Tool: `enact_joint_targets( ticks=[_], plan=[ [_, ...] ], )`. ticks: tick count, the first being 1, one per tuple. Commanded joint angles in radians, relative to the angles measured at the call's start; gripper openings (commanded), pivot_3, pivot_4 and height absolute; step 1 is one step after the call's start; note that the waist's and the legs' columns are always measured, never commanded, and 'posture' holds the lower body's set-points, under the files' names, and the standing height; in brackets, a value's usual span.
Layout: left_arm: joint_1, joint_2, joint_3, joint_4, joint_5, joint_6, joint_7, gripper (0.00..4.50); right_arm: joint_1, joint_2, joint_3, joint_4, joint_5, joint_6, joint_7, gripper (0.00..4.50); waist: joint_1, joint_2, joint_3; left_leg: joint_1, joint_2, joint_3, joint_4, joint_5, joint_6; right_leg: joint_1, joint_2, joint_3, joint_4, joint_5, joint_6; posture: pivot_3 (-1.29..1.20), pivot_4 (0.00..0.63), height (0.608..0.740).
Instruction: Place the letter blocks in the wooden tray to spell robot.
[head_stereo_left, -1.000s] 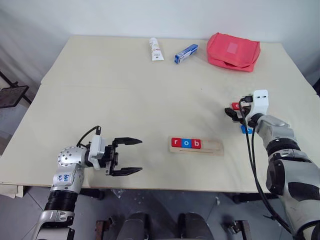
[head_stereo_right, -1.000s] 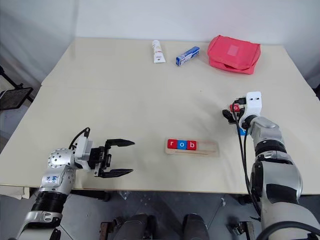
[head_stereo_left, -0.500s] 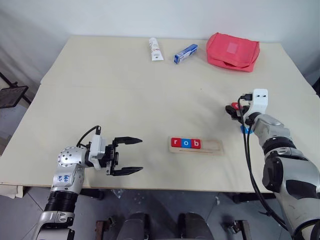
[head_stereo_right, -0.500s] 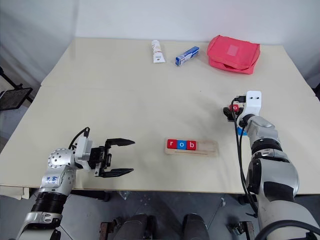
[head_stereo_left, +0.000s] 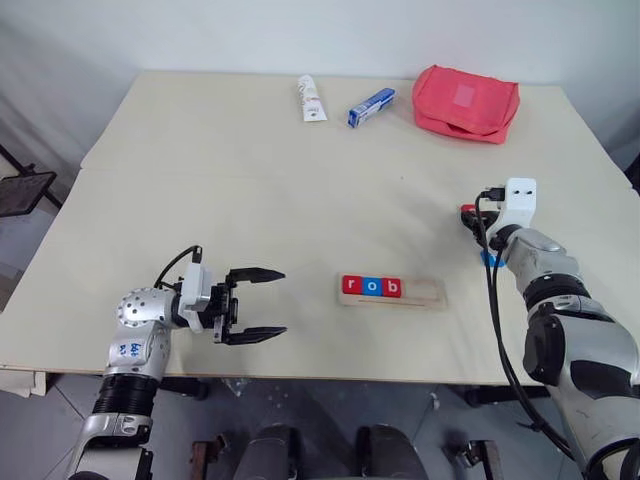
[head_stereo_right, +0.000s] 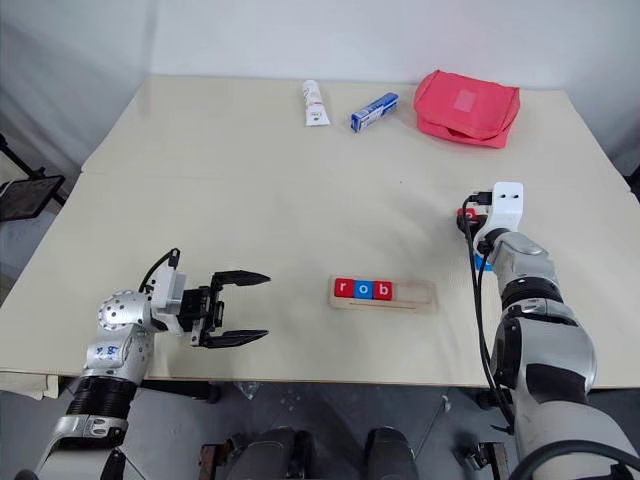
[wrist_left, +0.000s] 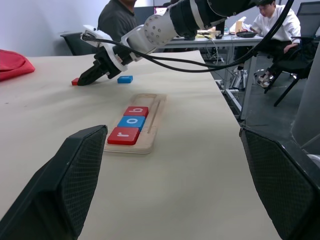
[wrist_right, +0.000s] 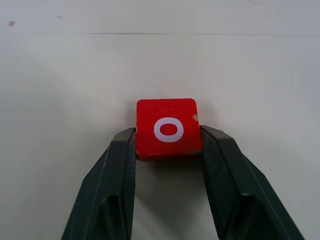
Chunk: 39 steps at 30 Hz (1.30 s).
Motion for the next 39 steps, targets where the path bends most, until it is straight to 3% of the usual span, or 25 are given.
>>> enact_joint_targets(
  ticks=[1, 2, 7, 9, 15, 19, 26, 39],
  plan=[
    [-0.022, -0.008, 0.000, 0.021, -0.004, -0.020, -0.019, 4.50, 0.067, -0.014, -0.006, -0.239, 0.029, 0.074, 0.012, 1.46, 0.001, 0.000, 0.000, 0.000, 0.000, 0.000, 0.000, 0.000, 0.000, 0.000, 0.000, 0.000, 0.000, 0.000, 0.000, 0.00, 0.150, 0.740],
    [-0.027, -0.010, -0.001, 0.030, -0.003, -0.023, -0.023, 4.50, 0.094, -0.012, -0.007, -0.305, 0.037, 0.104, 0.009, 1.46, 0.001, 0.000, 0.000, 0.000, 0.000, 0.000, 0.000, 0.000, 0.000, 0.000, 0.000, 0.000, 0.000, 0.000, 0.000, 0.00, 0.150, 0.740],
    [-0.067, -0.028, -0.011, 0.108, 0.007, -0.046, -0.064, 4.50, 0.449, 0.007, -0.067, -1.136, 0.147, 0.506, -0.091, 1.46, 0.010, 0.001, 0.000, -0.001, 0.000, -0.003, -0.001, 0.000, 0.000, -0.001, 0.000, 0.001, 0.001, 0.000, 0.000, 0.00, 0.150, 0.740],
    [-0.088, -0.037, -0.016, 0.144, 0.012, -0.058, -0.079, 4.50, 0.551, 0.013, -0.110, -1.374, 0.188, 0.637, -0.134, 1.46, 0.025, 0.002, 0.000, -0.002, 0.000, -0.003, -0.001, 0.000, 0.000, -0.002, 0.000, 0.001, 0.001, 0.000, 0.000, 0.00, 0.150, 0.740],
    [-0.148, -0.059, -0.030, 0.233, 0.018, -0.089, -0.111, 4.50, 0.729, 0.072, -0.234, -1.814, 0.286, 0.921, -0.241, 1.46, 0.030, 0.002, 0.001, 0.000, -0.001, 0.000, 0.001, 0.000, 0.000, 0.000, 0.000, 0.001, 0.000, 0.000, 0.000, 0.00, 0.150, 0.740],
    [-0.173, -0.064, -0.037, 0.268, 0.017, -0.100, -0.132, 4.50, 0.857, 0.167, -0.295, -2.031, 0.334, 1.060, -0.295, 1.46, 0.032, 0.002, 0.001, 0.000, -0.001, -0.001, 0.000, 0.000, 0.000, 0.000, 0.000, 0.001, 0.001, 0.000, 0.000, 0.00, 0.150, 0.740],
    [-0.193, -0.062, -0.046, 0.297, 0.015, -0.107, -0.149, 4.50, 1.049, 0.306, -0.313, -2.144, 0.324, 1.097, -0.337, 1.46, 0.030, 0.002, 0.001, 0.001, -0.002, 0.000, -0.001, 0.000, 0.000, 0.000, 0.000, 0.003, 0.001, 0.000, 0.000, 0.00, 0.150, 0.740],
    [-0.165, -0.052, -0.045, 0.238, 0.005, -0.093, -0.125, 4.50, 1.062, 0.300, -0.210, -1.881, 0.271, 0.886, -0.292, 1.46, 0.027, 0.002, 0.001, 0.002, -0.002, 0.001, -0.001, 0.000, 0.000, 0.000, 0.000, 0.003, 0.001, 0.000, 0.000, 0.00, 0.150, 0.740]
  ],
)
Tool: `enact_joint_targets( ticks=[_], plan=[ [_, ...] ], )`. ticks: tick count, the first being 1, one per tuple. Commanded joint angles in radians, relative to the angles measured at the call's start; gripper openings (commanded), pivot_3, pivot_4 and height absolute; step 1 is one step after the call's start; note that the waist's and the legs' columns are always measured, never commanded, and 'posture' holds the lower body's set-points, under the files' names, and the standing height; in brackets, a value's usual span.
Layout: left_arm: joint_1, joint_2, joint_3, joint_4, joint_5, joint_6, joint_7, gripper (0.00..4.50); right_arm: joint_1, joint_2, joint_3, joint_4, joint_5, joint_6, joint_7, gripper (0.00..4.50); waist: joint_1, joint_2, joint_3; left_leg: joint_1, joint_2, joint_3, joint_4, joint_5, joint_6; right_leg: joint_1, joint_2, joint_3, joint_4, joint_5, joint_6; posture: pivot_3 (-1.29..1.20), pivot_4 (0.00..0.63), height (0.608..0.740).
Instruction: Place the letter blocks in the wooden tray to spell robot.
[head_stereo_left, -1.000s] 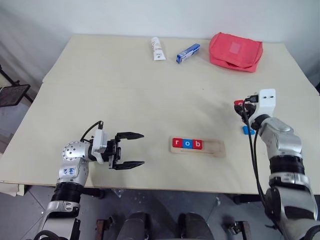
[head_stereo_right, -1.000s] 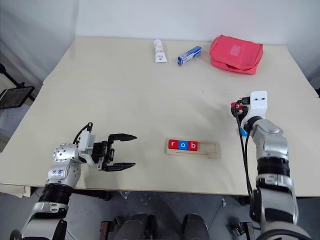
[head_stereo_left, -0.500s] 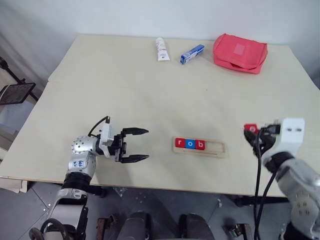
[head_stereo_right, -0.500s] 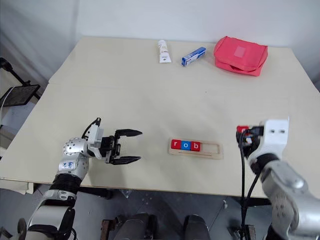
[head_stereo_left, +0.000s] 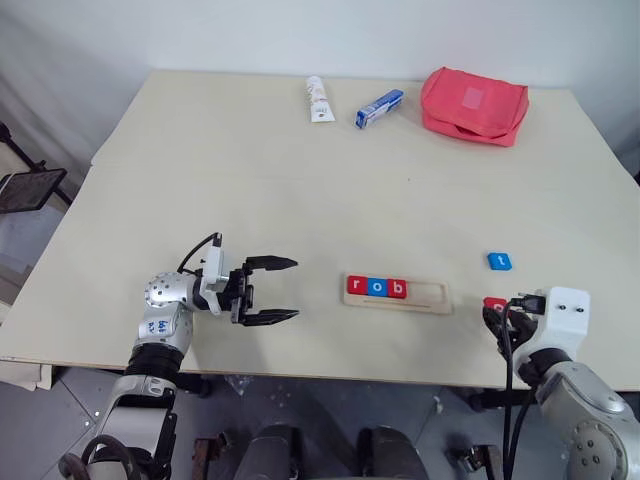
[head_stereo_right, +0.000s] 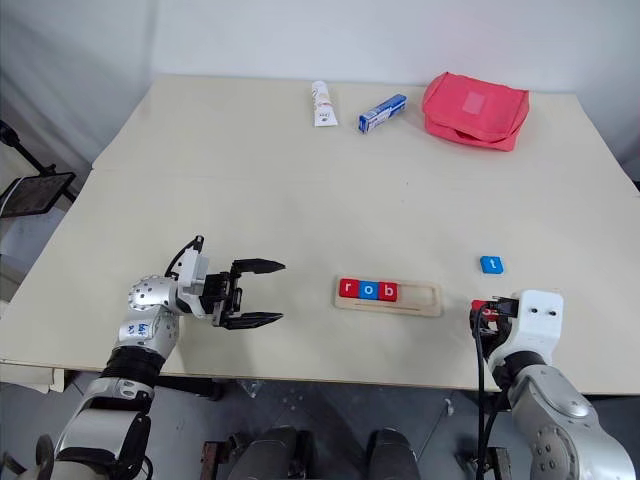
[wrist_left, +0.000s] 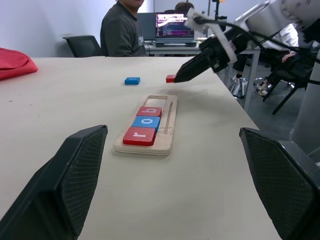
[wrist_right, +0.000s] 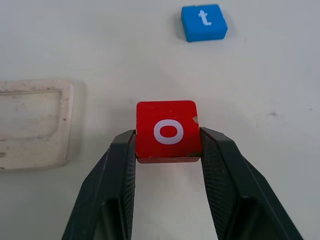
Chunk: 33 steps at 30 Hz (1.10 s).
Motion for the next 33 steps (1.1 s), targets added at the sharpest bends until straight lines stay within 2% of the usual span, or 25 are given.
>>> enact_joint_targets(
  ticks=[1, 7, 16, 22, 28, 33],
  plan=[
    [0.014, 0.012, 0.004, -0.047, -0.015, -0.001, -0.070, 4.50, -0.022, -0.016, 0.027, 0.062, -0.015, -0.086, 0.022, 1.46, 0.000, 0.000, 0.000, 0.000, 0.000, 0.000, 0.000, 0.000, 0.000, 0.000, 0.000, 0.000, 0.000, 0.000, 0.000, 0.00, 0.150, 0.740],
    [0.030, 0.015, 0.006, -0.072, -0.017, 0.007, -0.062, 4.50, -0.037, -0.026, 0.042, 0.130, -0.022, -0.152, 0.030, 1.46, 0.001, 0.000, 0.000, 0.000, 0.000, 0.000, 0.000, 0.000, 0.000, 0.000, 0.000, 0.000, 0.000, 0.000, 0.000, 0.00, 0.150, 0.740],
    [0.041, 0.015, 0.008, -0.090, -0.017, 0.012, -0.052, 4.50, 0.000, -0.033, 0.035, 0.089, 0.003, -0.164, 0.042, 4.44, 0.001, 0.000, 0.000, 0.000, 0.000, 0.000, 0.000, 0.000, 0.000, 0.000, 0.000, 0.000, 0.000, 0.000, 0.000, 0.00, 0.150, 0.740],
    [0.020, 0.009, 0.008, -0.065, -0.012, 0.007, -0.054, 4.50, 0.085, -0.113, 0.012, -0.028, 0.062, -0.143, 0.129, 4.47, 0.002, 0.000, 0.000, 0.000, 0.000, 0.000, 0.000, 0.000, 0.000, 0.000, 0.000, 0.000, 0.000, 0.000, 0.000, 0.00, 0.150, 0.740],
    [-0.009, -0.003, 0.003, -0.025, -0.007, -0.004, -0.063, 4.50, 0.227, -0.372, -0.029, -0.041, 0.066, -0.208, 0.355, 4.47, 0.005, 0.000, 0.000, 0.000, 0.000, 0.000, 0.000, 0.000, 0.000, 0.001, 0.000, 0.000, -0.002, 0.000, 0.000, 0.00, 0.150, 0.740],
    [-0.038, -0.022, -0.003, 0.010, -0.001, -0.015, -0.070, 4.50, 0.266, -0.592, -0.081, 0.083, 0.038, -0.319, 0.573, 4.47, 0.006, -0.001, 0.000, 0.000, 0.000, 0.001, 0.001, 0.000, 0.001, 0.002, 0.000, -0.001, -0.002, 0.000, 0.000, 0.00, 0.150, 0.740]
  ],
)
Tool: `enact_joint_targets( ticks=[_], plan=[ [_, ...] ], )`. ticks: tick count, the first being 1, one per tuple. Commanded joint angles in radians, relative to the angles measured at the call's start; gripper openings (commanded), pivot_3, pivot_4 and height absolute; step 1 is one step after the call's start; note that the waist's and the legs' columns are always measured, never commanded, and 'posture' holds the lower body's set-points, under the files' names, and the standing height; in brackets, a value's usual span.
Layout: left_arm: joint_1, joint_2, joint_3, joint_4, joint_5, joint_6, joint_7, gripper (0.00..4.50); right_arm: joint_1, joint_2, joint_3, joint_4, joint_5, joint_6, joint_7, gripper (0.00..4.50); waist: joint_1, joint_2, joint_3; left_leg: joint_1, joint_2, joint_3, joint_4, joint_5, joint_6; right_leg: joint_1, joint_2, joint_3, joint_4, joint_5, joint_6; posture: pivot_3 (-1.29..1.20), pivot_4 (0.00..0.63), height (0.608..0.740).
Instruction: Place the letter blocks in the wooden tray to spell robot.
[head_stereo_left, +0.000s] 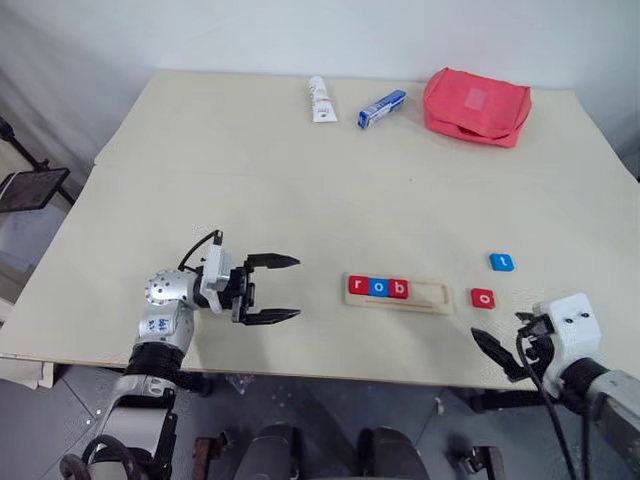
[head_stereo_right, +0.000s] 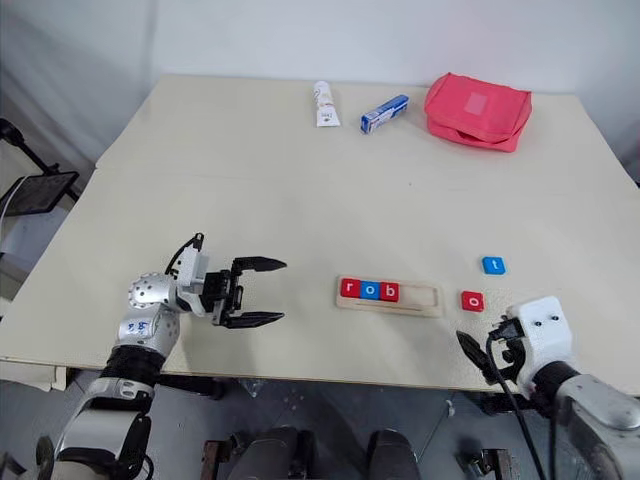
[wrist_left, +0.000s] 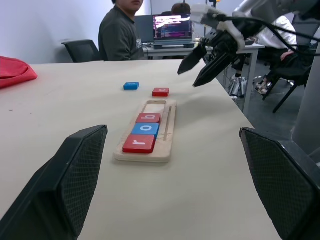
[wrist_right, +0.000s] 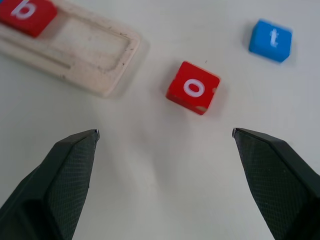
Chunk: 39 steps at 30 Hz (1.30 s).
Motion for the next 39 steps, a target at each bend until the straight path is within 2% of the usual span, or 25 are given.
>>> enact_joint_targets(
  ticks=[1, 7, 11, 13, 16, 21, 26, 32, 35, 39],
  plan=[
    [-0.022, -0.010, -0.003, 0.009, -0.001, -0.018, -0.071, 4.50, 0.005, -0.118, -0.042, 0.086, -0.031, -0.106, 0.147, 4.47, 0.000, 0.000, 0.000, 0.000, 0.000, 0.000, 0.000, 0.000, 0.000, 0.000, 0.000, 0.000, 0.000, 0.000, 0.000, 0.00, 0.150, 0.740],
    [-0.017, -0.008, -0.005, 0.001, -0.007, -0.018, -0.071, 4.50, -0.061, -0.298, 0.039, 0.308, -0.117, -0.313, 0.343, 4.47, 0.005, -0.001, 0.000, 0.000, 0.000, 0.001, 0.000, 0.000, 0.000, 0.001, 0.000, -0.001, -0.001, 0.000, 0.000, 0.00, 0.150, 0.740],
    [-0.002, 0.001, -0.003, -0.019, -0.012, -0.013, -0.066, 4.50, -0.191, -0.387, 0.158, 0.492, -0.180, -0.469, 0.464, 4.47, 0.005, -0.001, 0.000, 0.000, 0.000, 0.001, 0.001, 0.000, 0.000, 0.001, -0.001, -0.001, -0.002, 0.000, 0.000, 0.00, 0.150, 0.740],
    [0.013, 0.011, 0.001, -0.049, -0.019, -0.002, -0.060, 4.50, -0.318, -0.417, 0.256, 0.601, -0.207, -0.540, 0.540, 4.47, 0.004, -0.001, 0.000, -0.001, 0.001, 0.001, 0.001, 0.000, 0.000, 0.001, -0.001, -0.002, -0.003, 0.000, 0.000, 0.00, 0.150, 0.740],
    [0.052, 0.030, 0.006, -0.102, -0.026, 0.014, -0.047, 4.50, -0.542, -0.399, 0.414, 0.777, -0.279, -0.640, 0.629, 4.47, -0.008, -0.001, 0.001, -0.001, 0.001, 0.001, 0.001, 0.000, 0.000, 0.001, -0.001, -0.003, -0.004, 0.000, 0.001, 0.00, 0.150, 0.740],
    [0.110, 0.062, 0.021, -0.185, -0.033, 0.043, -0.019, 4.50, -0.748, -0.343, 0.576, 0.979, -0.372, -0.743, 0.725, 4.47, -0.005, -0.001, 0.001, -0.002, 0.001, -0.001, 0.001, 0.000, 0.000, 0.001, -0.001, -0.005, -0.003, 0.000, 0.001, 0.00, 0.150, 0.740],
    [0.178, 0.098, 0.046, -0.274, -0.046, 0.074, 0.004, 4.50, -0.855, -0.303, 0.669, 1.117, -0.440, -0.829, 0.795, 4.47, -0.006, -0.001, 0.001, -0.003, 0.000, -0.001, 0.002, 0.000, 0.001, 0.001, -0.002, -0.005, -0.003, 0.000, 0.001, 0.00, 0.150, 0.740],
    [0.209, 0.119, 0.066, -0.304, -0.048, 0.086, 0.010, 4.50, -0.904, -0.286, 0.709, 1.198, -0.492, -0.878, 0.817, 4.47, -0.005, -0.001, 0.001, -0.002, 0.000, -0.002, 0.003, 0.000, 0.001, 0.002, -0.002, -0.005, -0.003, 0.000, 0.001, 0.00, 0.150, 0.740],
    [0.207, 0.116, 0.069, -0.303, -0.043, 0.087, 0.012, 4.50, -0.914, -0.284, 0.715, 1.216, -0.504, -0.887, 0.817, 3.86, -0.005, -0.002, 0.000, -0.002, 0.000, -0.002, 0.003, 0.000, 0.001, 0.002, -0.002, -0.005, -0.003, 0.000, 0.001, 0.00, 0.150, 0.740],
    [0.199, 0.106, 0.065, -0.296, -0.038, 0.081, 0.016, 4.50, -0.915, -0.287, 0.714, 1.224, -0.508, -0.887, 0.815, 2.66, -0.006, -0.003, -0.001, -0.001, 0.001, -0.002, 0.003, 0.000, 0.001, 0.003, -0.002, -0.005, -0.003, 0.000, 0.001, 0.00, 0.150, 0.740]
  ],
)
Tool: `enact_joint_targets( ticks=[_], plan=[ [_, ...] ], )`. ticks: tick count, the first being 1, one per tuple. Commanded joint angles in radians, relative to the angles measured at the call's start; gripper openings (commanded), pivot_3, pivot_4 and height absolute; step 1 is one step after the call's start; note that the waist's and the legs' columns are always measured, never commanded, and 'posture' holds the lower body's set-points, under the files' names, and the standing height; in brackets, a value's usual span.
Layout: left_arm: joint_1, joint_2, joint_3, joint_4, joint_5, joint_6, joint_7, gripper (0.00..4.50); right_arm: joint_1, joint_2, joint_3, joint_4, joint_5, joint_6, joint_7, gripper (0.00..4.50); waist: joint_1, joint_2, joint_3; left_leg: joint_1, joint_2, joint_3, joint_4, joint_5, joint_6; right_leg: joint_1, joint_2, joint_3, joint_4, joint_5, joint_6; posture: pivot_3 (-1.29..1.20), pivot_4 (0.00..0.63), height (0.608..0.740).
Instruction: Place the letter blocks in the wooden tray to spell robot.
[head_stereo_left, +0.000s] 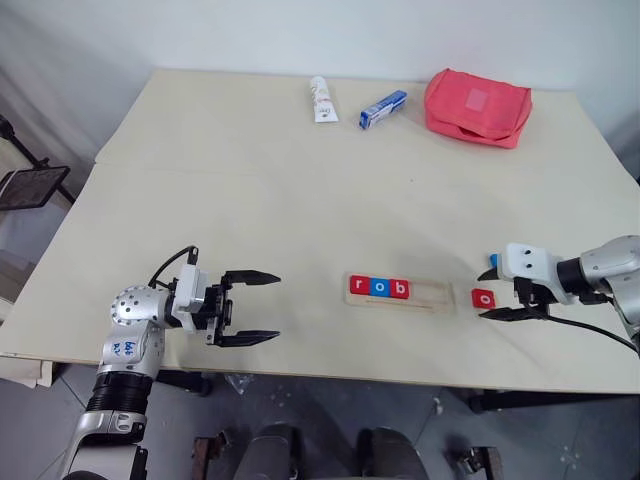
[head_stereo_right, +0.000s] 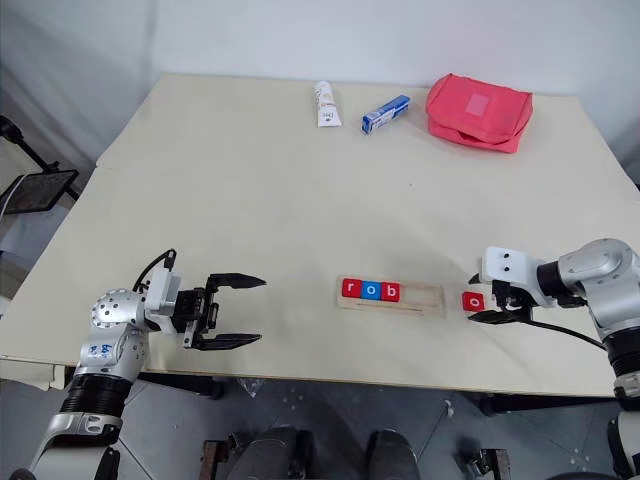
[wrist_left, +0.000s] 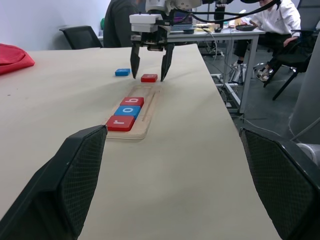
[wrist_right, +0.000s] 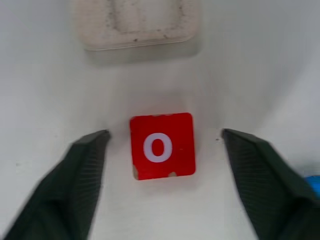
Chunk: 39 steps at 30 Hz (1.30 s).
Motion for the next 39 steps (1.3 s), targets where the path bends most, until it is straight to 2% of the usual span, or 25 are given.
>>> enact_joint_targets(
  ticks=[1, 4, 8, 13, 17, 25, 39],
  plan=[
    [-0.005, -0.008, 0.011, -0.018, -0.012, -0.009, 0.004, 4.50, 0.004, -0.005, 0.009, 0.030, -0.052, 0.006, -0.019, 2.34, 0.000, 0.000, 0.000, 0.000, 0.000, 0.000, 0.000, 0.000, 0.000, 0.000, 0.000, 0.000, 0.000, 0.000, 0.000, 0.00, 0.150, 0.740],
    [-0.014, -0.015, 0.007, -0.008, -0.009, -0.013, 0.003, 4.50, 0.008, -0.011, -0.007, 0.014, -0.039, 0.022, -0.016, 1.46, 0.000, 0.000, 0.000, 0.001, 0.000, 0.000, 0.000, 0.000, 0.000, 0.001, 0.000, 0.000, 0.000, 0.000, 0.000, 0.00, 0.150, 0.740],
    [-0.030, -0.025, 0.005, 0.011, -0.004, -0.020, -0.004, 4.50, 0.007, -0.017, -0.034, -0.040, -0.012, 0.072, -0.013, 1.46, 0.001, 0.000, 0.000, 0.000, 0.000, 0.000, 0.001, 0.000, 0.000, 0.001, 0.000, 0.000, 0.000, 0.000, 0.000, 0.00, 0.150, 0.740],
    [-0.082, -0.049, -0.004, 0.086, 0.008, -0.052, -0.028, 4.50, 0.012, -0.025, -0.114, -0.324, 0.138, 0.388, 0.013, 1.46, 0.002, 0.002, 0.001, -0.002, 0.000, 0.001, 0.001, 0.000, 0.000, -0.003, 0.000, 0.000, 0.000, 0.000, 0.000, 0.00, 0.150, 0.740],
    [-0.117, -0.072, -0.011, 0.138, 0.016, -0.077, -0.037, 4.50, -0.002, -0.018, -0.087, -0.462, 0.129, 0.506, -0.019, 1.46, 0.001, 0.002, 0.001, -0.002, 0.001, 0.000, 0.000, 0.000, 0.000, -0.003, 0.000, 0.000, 0.002, 0.000, 0.000, 0.00, 0.150, 0.740],
    [-0.143, -0.094, -0.023, 0.175, 0.022, -0.100, -0.042, 4.50, -0.052, 0.022, 0.030, -0.596, 0.088, 0.582, -0.034, 1.46, 0.001, 0.002, 0.001, -0.002, 0.000, 0.000, 0.000, 0.000, 0.000, -0.004, 0.000, 0.000, 0.002, 0.000, 0.000, 0.00, 0.150, 0.740],
    [-0.111, -0.091, -0.019, 0.146, 0.015, -0.106, -0.029, 4.50, -0.122, 0.102, 0.128, -0.527, 0.018, 0.558, -0.063, 1.46, -0.001, 0.002, 0.001, -0.002, 0.000, 0.000, 0.000, 0.000, 0.000, -0.005, 0.000, 0.000, 0.003, 0.000, 0.000, 0.00, 0.150, 0.740]
  ],
)
